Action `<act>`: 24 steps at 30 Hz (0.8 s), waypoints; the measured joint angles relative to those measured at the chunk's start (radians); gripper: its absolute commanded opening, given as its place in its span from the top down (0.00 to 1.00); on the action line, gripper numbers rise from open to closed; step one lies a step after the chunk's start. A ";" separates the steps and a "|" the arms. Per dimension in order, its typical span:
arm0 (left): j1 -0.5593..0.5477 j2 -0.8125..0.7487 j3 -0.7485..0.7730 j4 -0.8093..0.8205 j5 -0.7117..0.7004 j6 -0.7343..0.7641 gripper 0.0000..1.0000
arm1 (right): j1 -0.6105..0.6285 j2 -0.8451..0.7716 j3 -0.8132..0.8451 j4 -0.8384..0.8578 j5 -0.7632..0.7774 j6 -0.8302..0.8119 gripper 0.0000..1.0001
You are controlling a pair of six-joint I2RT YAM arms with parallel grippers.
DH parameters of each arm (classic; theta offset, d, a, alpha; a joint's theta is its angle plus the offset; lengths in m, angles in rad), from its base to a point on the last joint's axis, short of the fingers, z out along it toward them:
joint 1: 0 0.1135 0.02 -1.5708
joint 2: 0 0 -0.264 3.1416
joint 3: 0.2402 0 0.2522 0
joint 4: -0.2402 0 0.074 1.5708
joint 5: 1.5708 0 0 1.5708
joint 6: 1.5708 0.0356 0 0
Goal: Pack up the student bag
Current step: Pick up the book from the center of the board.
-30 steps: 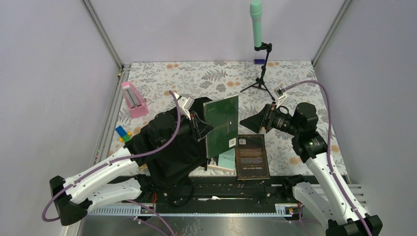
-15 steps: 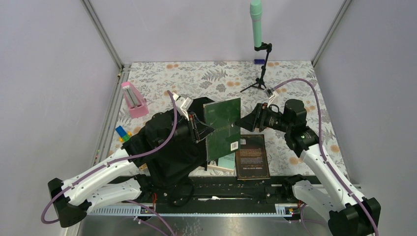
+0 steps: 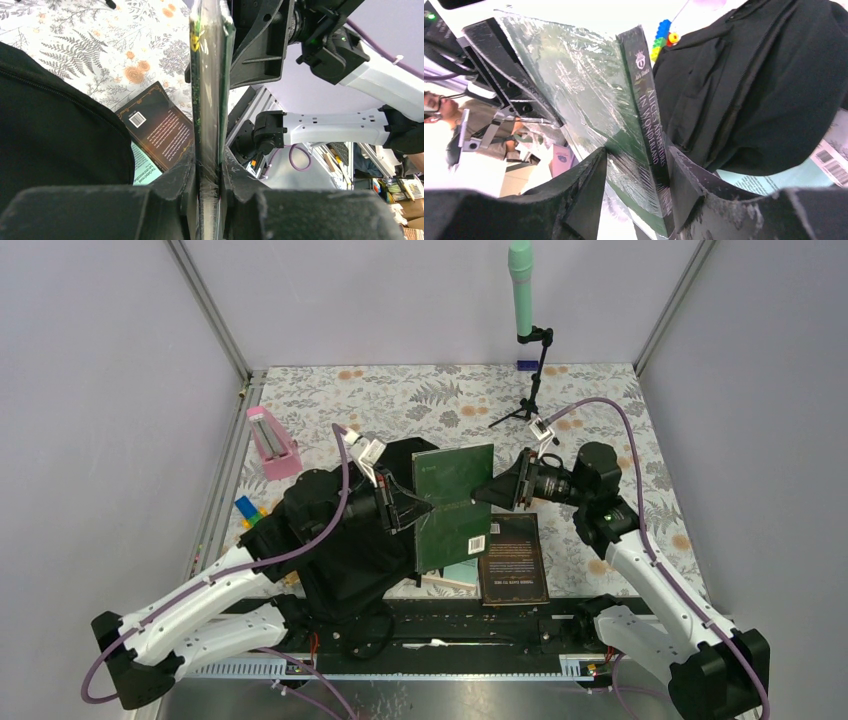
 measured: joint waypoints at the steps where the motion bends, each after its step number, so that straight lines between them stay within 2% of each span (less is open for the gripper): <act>1: 0.002 -0.005 0.000 0.001 0.006 0.000 1.00 | -0.001 0.000 -0.003 0.017 -0.011 0.011 0.50; 7: 0.018 -0.026 0.000 0.038 0.066 -0.003 1.00 | -0.009 -0.004 -0.021 0.166 -0.097 0.111 0.55; 12: 0.024 -0.040 0.000 0.069 0.110 -0.002 1.00 | -0.011 -0.016 -0.034 0.294 -0.153 0.209 0.76; 16: 0.029 -0.047 0.001 0.097 0.138 0.002 1.00 | -0.011 -0.024 -0.040 0.410 -0.180 0.296 1.00; 17: 0.031 -0.048 0.002 0.102 0.144 0.004 1.00 | -0.011 -0.025 -0.041 0.445 -0.185 0.323 1.00; 21: 0.035 -0.052 0.009 0.109 0.152 0.013 0.86 | -0.011 -0.033 -0.042 0.497 -0.181 0.372 1.00; 24: 0.038 -0.052 0.016 0.100 0.141 0.027 0.47 | -0.011 -0.060 -0.042 0.463 -0.152 0.361 1.00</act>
